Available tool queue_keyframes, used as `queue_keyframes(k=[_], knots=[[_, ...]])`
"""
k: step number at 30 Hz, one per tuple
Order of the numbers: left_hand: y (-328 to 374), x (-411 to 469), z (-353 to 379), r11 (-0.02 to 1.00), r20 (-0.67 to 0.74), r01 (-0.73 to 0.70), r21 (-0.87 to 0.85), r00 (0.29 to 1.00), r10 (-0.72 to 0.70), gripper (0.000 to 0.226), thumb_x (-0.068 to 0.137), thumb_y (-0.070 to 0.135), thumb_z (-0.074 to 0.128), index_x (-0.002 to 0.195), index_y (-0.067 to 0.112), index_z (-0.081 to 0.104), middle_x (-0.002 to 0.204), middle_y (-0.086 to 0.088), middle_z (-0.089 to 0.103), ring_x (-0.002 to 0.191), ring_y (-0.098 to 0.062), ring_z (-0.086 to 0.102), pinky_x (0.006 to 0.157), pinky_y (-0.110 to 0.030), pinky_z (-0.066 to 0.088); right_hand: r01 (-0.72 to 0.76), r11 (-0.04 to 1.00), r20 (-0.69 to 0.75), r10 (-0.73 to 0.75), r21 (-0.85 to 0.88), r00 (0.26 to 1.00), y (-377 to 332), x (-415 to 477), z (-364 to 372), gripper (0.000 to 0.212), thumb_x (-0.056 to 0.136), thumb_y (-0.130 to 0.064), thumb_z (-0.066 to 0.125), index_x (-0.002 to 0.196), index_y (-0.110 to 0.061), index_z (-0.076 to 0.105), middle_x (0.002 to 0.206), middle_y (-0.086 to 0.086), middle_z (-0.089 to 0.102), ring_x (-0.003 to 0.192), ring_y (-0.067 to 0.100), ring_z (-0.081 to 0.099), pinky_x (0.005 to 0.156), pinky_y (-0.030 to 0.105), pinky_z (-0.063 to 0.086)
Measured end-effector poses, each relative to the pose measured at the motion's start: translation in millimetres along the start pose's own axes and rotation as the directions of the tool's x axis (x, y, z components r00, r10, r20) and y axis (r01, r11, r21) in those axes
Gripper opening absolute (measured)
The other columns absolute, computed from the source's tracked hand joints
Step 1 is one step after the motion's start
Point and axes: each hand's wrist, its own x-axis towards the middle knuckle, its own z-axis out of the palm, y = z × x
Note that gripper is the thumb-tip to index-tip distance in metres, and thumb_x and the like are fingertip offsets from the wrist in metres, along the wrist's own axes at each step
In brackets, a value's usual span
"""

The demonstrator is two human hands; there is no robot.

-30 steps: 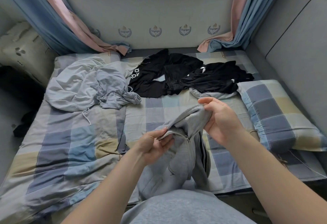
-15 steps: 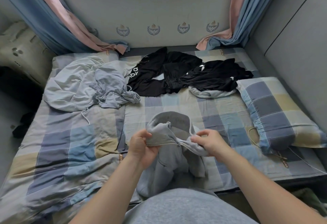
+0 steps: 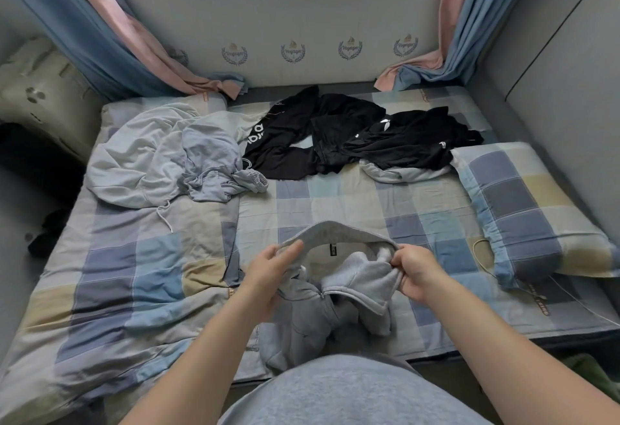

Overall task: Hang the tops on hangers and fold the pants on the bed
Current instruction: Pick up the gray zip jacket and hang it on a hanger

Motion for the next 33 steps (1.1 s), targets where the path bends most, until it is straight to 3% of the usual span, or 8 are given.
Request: queue_keyframes(k=[3,6,10,15,17,22,29,33], knots=[[-6.4,5.4,-1.5,0.982,-0.19,-0.081,0.173,0.975,0.114,0.009,0.091,0.025,0.074,0.09,0.017,0.078,0.086,-0.005,0.078,0.089,-0.026,0.072,0.083,-0.042,0.057,-0.01,0.999,0.002,0.01,0.042,1.0,1.6,-1.4,5.7,0.035,0.086,0.014,0.033,0.072,-0.001,0.061,0.071,0.012,0.062,0.069,0.028,0.058,0.064,0.034,0.049],[-8.1,9.7,-5.8,0.977,-0.274,-0.041,0.208,0.957,0.098,0.032,0.089,0.024,0.072,0.058,0.019,0.066,0.063,0.001,0.065,0.073,-0.022,0.059,0.066,-0.034,0.046,0.079,0.995,0.05,-0.076,-0.058,0.996,8.9,-2.1,5.8,0.02,0.097,-0.007,0.053,0.081,-0.006,0.065,0.074,0.01,0.065,0.073,0.025,0.061,0.066,0.031,0.047],[-2.2,14.0,-8.8,0.989,-0.26,0.06,-0.133,0.961,-0.093,0.013,0.096,0.011,0.066,0.098,-0.001,0.071,0.112,-0.021,0.07,0.108,-0.032,0.063,0.106,-0.047,0.048,0.318,0.915,0.079,-0.308,-0.248,0.948,14.8,2.6,-2.9,0.016,0.097,-0.004,0.056,0.091,0.0,0.07,0.083,0.012,0.066,0.078,0.02,0.058,0.068,0.028,0.046],[2.6,2.6,-22.5,0.92,0.031,0.157,-0.358,0.987,-0.156,0.023,0.101,0.01,0.053,0.101,-0.006,0.069,0.097,-0.018,0.075,0.093,-0.025,0.073,0.079,-0.031,0.061,0.145,0.987,0.1,-0.151,0.065,0.983,6.9,1.7,-14.1,0.018,0.098,0.002,0.054,0.107,-0.003,0.068,0.083,0.01,0.07,0.067,0.017,0.065,0.055,0.024,0.052],[2.7,-3.6,-28.0,0.886,0.141,0.201,-0.419,0.978,-0.155,0.031,0.1,0.015,0.051,0.112,-0.009,0.067,0.107,-0.024,0.072,0.095,-0.029,0.073,0.091,-0.039,0.059,0.039,0.977,0.185,-0.078,0.208,0.98,0.9,-3.8,-16.4,0.015,0.099,-0.001,0.053,0.104,-0.006,0.067,0.083,0.01,0.072,0.066,0.018,0.07,0.056,0.026,0.058],[-1.1,-2.4,-21.5,0.819,0.253,0.216,-0.531,0.963,-0.09,0.031,0.089,0.015,0.054,0.095,-0.005,0.077,0.095,-0.022,0.075,0.087,-0.03,0.076,0.082,-0.045,0.062,-0.194,0.958,0.392,0.098,0.211,0.914,-9.4,-13.6,-17.4,0.035,0.098,-0.029,0.055,0.122,-0.005,0.067,0.12,0.019,0.068,0.108,0.035,0.065,0.099,0.047,0.05],[7.2,-1.1,-19.2,0.931,0.199,0.251,-0.263,0.959,-0.202,0.024,0.081,0.023,0.061,0.08,0.002,0.071,0.076,-0.014,0.069,0.067,-0.026,0.071,0.063,-0.032,0.061,-0.206,0.968,0.376,0.14,0.143,0.916,-18.4,-12.7,-16.4,0.041,0.098,-0.039,0.054,0.112,-0.006,0.072,0.113,0.017,0.072,0.1,0.035,0.069,0.09,0.044,0.055],[14.1,3.9,-10.4,0.988,0.022,0.07,-0.137,0.997,-0.067,0.027,0.099,0.022,0.06,0.079,0.009,0.075,0.068,-0.007,0.069,0.062,-0.019,0.064,0.056,-0.024,0.053,0.091,0.993,0.179,-0.105,0.081,0.978,-19.4,-7.3,-13.0,0.025,0.102,-0.024,0.056,0.111,-0.006,0.07,0.097,0.014,0.076,0.085,0.029,0.071,0.082,0.039,0.056]])
